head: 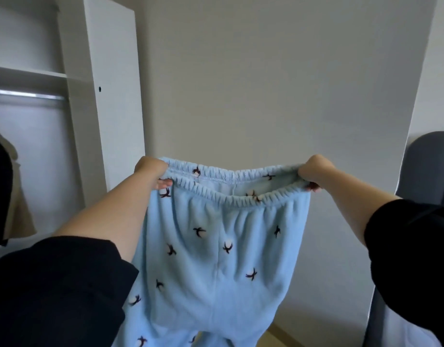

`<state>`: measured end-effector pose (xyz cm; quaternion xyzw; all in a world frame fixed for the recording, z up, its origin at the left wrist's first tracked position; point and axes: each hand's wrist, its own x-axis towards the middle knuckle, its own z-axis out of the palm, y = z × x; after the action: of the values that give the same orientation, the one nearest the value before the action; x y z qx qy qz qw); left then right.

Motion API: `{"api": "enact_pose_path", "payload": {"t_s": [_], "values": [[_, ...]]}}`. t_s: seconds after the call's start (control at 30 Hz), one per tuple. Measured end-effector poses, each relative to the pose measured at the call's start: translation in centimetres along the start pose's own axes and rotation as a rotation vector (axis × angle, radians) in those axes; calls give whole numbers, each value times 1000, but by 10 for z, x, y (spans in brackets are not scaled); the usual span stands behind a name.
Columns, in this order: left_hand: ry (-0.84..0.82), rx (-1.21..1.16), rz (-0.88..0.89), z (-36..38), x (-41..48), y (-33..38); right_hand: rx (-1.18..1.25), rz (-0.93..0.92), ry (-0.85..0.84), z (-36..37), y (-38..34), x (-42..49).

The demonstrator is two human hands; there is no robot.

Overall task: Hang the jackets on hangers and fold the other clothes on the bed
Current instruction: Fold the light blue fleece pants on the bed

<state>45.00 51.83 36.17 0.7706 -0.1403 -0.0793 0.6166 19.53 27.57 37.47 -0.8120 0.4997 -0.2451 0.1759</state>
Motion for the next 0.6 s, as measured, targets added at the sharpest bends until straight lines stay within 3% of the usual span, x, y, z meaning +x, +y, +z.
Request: {"api": "enact_pose_path", "payload": {"t_s": [0.1,0.23,0.3,0.4,0.5,0.6], "values": [[-150,-101,8,6,0,-3,379,27,-16,-2,4,5],[-339,-279,42,15,-3,-3,599,72,-8,-3,9,3],[-446,-214,100,21,-7,-4,759,65,-58,-6,14,4],[-430,-94,216,26,-7,-6,949,-22,-267,-19,34,5],[-327,-46,278,31,-4,-7,875,-126,-454,-28,55,1],[-250,174,354,46,-5,-6,569,-93,-285,-19,63,-5]]}}
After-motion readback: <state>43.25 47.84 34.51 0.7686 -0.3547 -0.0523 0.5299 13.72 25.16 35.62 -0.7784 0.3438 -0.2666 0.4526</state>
